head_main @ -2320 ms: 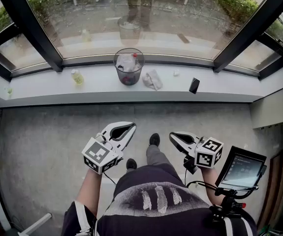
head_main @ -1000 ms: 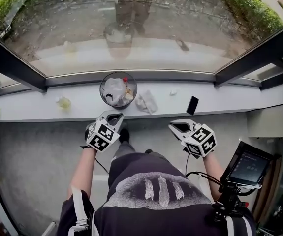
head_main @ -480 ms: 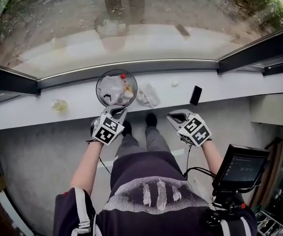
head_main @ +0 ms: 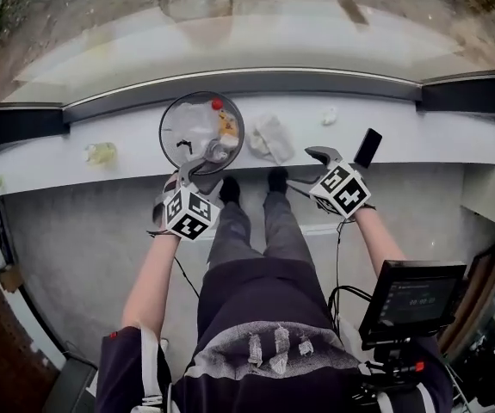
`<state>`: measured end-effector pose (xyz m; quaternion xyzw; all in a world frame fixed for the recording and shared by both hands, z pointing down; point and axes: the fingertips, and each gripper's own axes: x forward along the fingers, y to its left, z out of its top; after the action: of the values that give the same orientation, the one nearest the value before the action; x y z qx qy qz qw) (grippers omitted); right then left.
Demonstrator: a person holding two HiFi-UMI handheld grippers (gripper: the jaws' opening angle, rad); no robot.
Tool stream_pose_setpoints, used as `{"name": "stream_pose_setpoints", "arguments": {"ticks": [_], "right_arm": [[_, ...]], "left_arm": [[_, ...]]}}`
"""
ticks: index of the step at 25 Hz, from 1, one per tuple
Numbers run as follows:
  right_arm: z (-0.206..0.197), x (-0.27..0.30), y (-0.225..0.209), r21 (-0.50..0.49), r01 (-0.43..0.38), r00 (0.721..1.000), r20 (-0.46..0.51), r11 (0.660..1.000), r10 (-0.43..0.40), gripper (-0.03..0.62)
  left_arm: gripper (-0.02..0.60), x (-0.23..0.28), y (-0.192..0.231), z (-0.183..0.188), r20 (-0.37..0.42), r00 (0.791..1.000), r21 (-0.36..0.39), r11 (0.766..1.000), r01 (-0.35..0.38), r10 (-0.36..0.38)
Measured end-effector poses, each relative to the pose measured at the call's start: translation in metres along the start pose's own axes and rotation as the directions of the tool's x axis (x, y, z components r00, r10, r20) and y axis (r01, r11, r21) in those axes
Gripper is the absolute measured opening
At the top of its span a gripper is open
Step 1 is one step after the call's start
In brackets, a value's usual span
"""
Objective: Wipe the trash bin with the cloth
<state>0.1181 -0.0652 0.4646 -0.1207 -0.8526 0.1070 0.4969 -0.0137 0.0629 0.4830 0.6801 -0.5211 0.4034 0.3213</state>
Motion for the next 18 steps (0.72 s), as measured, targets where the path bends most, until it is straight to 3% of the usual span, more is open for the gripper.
{"name": "stream_pose_setpoints", "arguments": {"ticks": [4,12,18], "right_arm": [[-0.023,0.048,-0.032,-0.021,-0.006,0.996,-0.086,1.0,0.004,0.336],[-0.068,0.142,-0.071,-0.145,0.021,0.962,-0.267,0.989,-0.06,0.336],[-0.083,0.2,-0.093,-0.229,0.016,0.942,-0.323,0.973,-0.092,0.336]], "left_arm": [[0.198,0.015,0.0,-0.008,-0.052,0.999,-0.007,1.0,-0.013,0.013],[0.198,0.03,0.002,-0.012,-0.035,0.999,-0.038,0.998,-0.041,0.039],[0.196,0.031,0.001,-0.009,0.022,0.999,-0.04,0.999,-0.027,0.028]]}}
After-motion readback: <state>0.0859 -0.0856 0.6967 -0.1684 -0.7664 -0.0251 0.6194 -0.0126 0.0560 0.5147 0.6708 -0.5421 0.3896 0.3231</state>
